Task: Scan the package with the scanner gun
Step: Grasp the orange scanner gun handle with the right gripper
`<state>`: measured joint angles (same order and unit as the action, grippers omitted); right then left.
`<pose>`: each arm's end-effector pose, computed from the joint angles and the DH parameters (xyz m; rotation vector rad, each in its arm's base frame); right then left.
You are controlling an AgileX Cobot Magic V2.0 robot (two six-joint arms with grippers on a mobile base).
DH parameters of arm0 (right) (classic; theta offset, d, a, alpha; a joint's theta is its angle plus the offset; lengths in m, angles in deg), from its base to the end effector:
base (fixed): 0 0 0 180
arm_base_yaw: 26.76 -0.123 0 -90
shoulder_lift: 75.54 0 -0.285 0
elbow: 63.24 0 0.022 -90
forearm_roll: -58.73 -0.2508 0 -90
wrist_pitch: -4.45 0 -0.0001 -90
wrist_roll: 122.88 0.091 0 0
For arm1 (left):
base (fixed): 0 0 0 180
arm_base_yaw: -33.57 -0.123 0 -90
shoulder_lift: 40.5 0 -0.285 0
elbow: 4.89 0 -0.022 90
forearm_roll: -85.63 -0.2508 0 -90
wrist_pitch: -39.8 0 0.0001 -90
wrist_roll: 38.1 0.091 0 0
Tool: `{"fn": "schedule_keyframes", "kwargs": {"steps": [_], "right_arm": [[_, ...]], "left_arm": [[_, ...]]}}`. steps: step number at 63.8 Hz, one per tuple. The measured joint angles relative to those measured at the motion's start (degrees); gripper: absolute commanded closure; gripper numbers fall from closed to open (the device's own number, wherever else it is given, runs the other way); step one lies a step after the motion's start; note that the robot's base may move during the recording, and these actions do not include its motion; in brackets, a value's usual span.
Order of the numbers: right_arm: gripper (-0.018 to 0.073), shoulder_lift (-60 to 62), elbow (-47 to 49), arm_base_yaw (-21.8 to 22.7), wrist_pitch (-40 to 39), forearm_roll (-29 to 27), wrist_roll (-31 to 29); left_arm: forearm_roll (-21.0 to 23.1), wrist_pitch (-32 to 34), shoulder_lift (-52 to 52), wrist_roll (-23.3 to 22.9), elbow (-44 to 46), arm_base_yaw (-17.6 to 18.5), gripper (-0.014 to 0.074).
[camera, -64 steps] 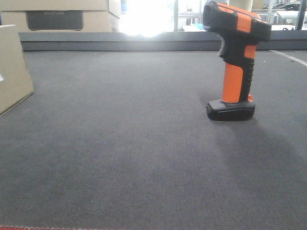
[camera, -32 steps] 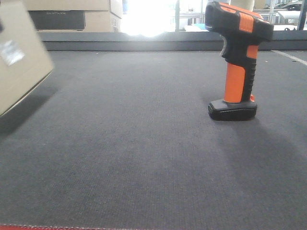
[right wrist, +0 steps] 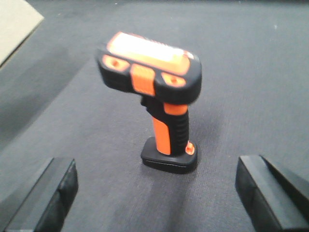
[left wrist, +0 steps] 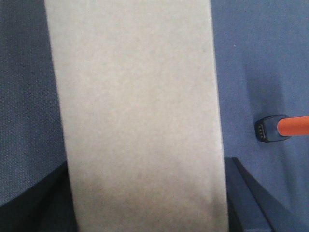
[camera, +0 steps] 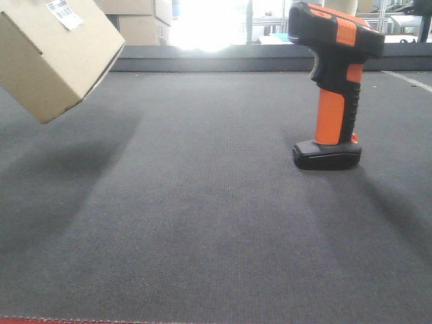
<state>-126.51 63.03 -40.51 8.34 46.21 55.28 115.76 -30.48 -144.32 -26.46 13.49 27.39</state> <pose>0.1502 0.0382 0.2731 -0.0616 1.9041 0.3035 0.3553 -0.0048 0.3702 0.0293 2.5845 -0.6104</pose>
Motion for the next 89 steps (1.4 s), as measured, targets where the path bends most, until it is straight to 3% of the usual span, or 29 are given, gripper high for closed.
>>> {"fn": "schedule_keyframes", "kwargs": {"steps": [12, 37, 56, 66, 89], "right_arm": [[-0.0009, -7.5, -6.5, 0.0, -18.2, -0.7, 0.1], [-0.0009, -26.1, -7.0, -7.3, -40.8, -0.9, 0.2], [-0.0009, -37.5, -7.0, -7.9, -56.7, -5.5, 0.2], [-0.0009, -41.4, -4.6, -8.1, -60.2, -6.0, 1.1], [-0.0009, -45.7, 1.1, -8.2, -60.3, -7.9, 2.5]], "left_arm": [[0.6, 0.0, 0.0, 0.0, 0.0, 0.0, 0.0707], [1.3, 0.0, 0.0, -0.2, 0.0, 0.6, 0.0707], [1.3, 0.0, 0.0, -0.2, 0.0, 1.5, 0.0707], [1.3, 0.0, 0.0, -0.2, 0.0, 1.5, 0.0707], [1.3, 0.0, 0.0, -0.2, 0.0, 1.5, 0.0707]]}}
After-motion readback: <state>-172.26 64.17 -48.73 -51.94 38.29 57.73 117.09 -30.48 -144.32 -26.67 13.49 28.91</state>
